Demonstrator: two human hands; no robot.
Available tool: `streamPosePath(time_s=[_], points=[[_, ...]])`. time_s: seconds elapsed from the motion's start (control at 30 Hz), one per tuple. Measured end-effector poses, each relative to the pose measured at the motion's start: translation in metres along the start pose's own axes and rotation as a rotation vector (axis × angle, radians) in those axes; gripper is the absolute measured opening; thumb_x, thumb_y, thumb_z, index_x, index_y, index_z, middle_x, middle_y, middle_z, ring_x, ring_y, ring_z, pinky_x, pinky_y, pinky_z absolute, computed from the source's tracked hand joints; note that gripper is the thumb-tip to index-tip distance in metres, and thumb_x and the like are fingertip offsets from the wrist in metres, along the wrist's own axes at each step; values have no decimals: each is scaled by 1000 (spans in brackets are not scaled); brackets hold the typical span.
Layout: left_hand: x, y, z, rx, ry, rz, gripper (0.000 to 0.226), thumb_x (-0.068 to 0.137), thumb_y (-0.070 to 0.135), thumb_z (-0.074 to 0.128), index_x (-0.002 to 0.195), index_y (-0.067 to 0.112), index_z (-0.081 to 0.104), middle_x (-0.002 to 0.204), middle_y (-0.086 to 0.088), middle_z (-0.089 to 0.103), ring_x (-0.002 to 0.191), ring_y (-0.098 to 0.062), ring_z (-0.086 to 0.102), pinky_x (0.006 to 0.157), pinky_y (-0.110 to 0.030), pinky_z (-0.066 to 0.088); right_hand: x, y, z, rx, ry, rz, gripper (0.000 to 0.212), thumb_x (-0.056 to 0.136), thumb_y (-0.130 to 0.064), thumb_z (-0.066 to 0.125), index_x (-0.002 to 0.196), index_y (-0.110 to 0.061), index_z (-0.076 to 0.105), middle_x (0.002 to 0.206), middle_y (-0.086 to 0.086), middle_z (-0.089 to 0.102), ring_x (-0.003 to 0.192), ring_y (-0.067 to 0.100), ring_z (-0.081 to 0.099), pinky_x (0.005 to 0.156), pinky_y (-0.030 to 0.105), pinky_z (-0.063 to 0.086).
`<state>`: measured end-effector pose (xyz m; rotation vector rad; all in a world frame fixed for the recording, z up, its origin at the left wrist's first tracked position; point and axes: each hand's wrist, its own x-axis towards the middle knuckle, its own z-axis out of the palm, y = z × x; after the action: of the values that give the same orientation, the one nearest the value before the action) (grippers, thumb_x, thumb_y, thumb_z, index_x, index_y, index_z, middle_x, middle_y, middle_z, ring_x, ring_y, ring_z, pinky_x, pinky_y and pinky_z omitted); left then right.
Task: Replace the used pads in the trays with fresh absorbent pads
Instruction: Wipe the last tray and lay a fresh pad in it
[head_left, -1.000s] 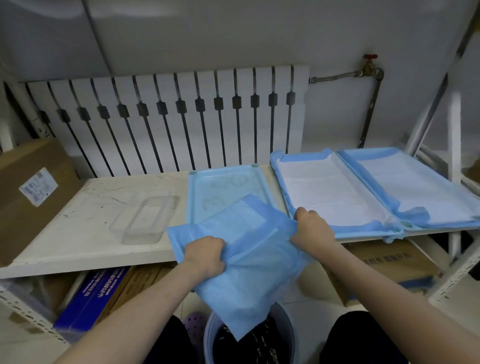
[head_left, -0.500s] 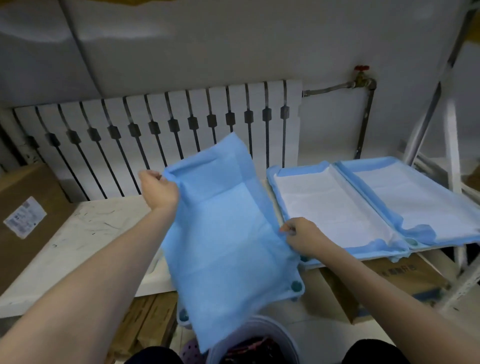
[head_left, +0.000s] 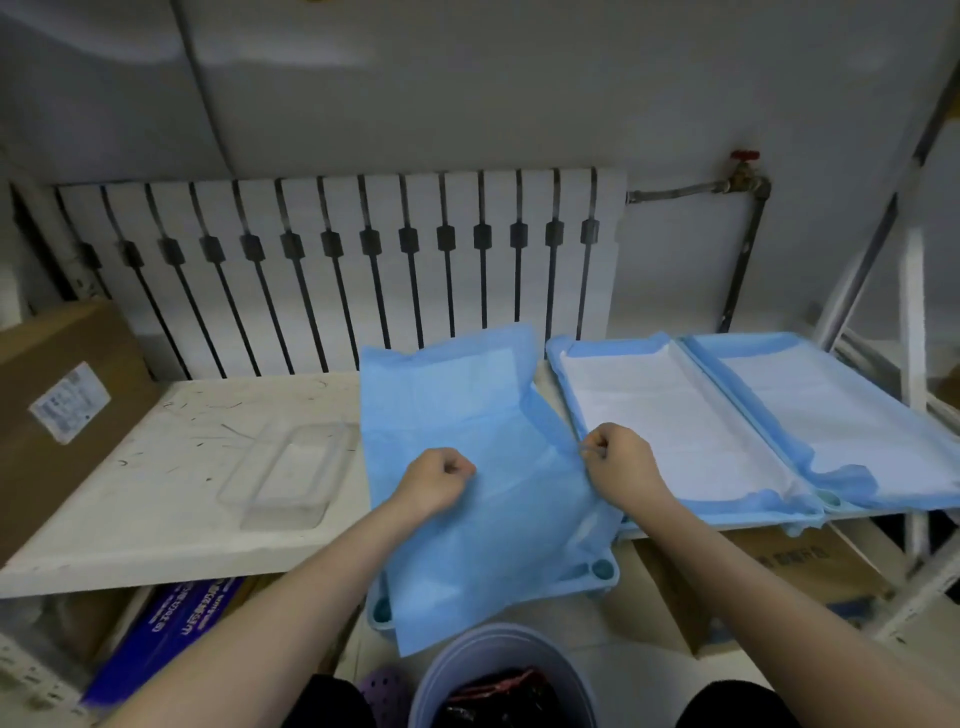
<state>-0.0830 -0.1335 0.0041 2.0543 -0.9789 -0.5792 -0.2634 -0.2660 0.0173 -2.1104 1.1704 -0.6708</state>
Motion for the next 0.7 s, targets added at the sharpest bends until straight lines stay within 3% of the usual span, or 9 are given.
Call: streamPosePath(time_s=[0.07,0.13,0.27,0.33,0.4,0.47,0.57,0.63,0.7], points=[[-13,15,-7,-183,-113,-101,16,97,14,47,87,13,59,83,-4,61,75,-21,64,61,-23,48,-5,-17,3,222,-15,7,15,91,-8,49,77,-14,53,73,-2,53,70,15,50,54,21,37],[-25,26,-15,-383,-217,-227,24,101,31,38,104,13,54,87,-3,59,73,-18,64,61,-24,42,-15,-36,9,460,-104,-6,8,93,-8,51,87,-12,55,77,-2,55,73,15,53,58,17,41],[-30,30,-41,-794,-308,-311,54,93,61,37,105,13,59,95,-12,65,80,-29,66,72,-36,50,-39,-67,19,708,-552,-158,16,97,-2,46,89,-14,53,84,-1,61,77,10,58,70,17,46],[-34,30,-50,-832,-279,-308,47,88,53,55,104,10,65,95,-14,68,82,-30,66,79,-41,53,-52,-75,24,572,-745,-239,17,96,-3,48,88,-17,54,87,-2,60,82,9,57,76,20,44],[-39,28,-52,-729,-144,-282,30,86,19,65,113,4,62,95,-15,66,81,-29,64,78,-38,53,-61,-79,29,488,-831,-283,16,95,-5,52,89,-18,57,90,-5,61,86,6,57,80,20,44],[-45,22,-54,-585,74,-247,27,84,-9,50,107,1,59,83,-14,60,76,-27,57,66,-31,48,-64,-82,30,551,-853,-270,12,95,-8,53,89,-17,59,95,-7,67,93,6,61,85,22,45],[-51,15,-74,-580,191,-191,30,84,-13,38,78,10,57,70,-9,54,67,-24,52,58,-28,40,-61,-82,30,586,-685,-140,14,97,-16,49,87,-16,59,102,-2,72,95,10,66,85,23,46],[-48,10,-102,-622,312,-228,29,83,-11,37,76,8,57,67,-11,53,60,-24,50,55,-27,41,-58,-74,36,324,-553,-147,16,95,-17,50,84,-14,60,100,5,71,86,12,66,76,19,50],[-44,1,-133,-447,476,-290,25,82,-13,37,87,-1,59,65,-17,50,53,-26,44,41,-19,38,-55,-63,47,-56,-538,-208,13,91,-16,53,84,-12,62,98,6,68,91,19,64,74,24,51]])
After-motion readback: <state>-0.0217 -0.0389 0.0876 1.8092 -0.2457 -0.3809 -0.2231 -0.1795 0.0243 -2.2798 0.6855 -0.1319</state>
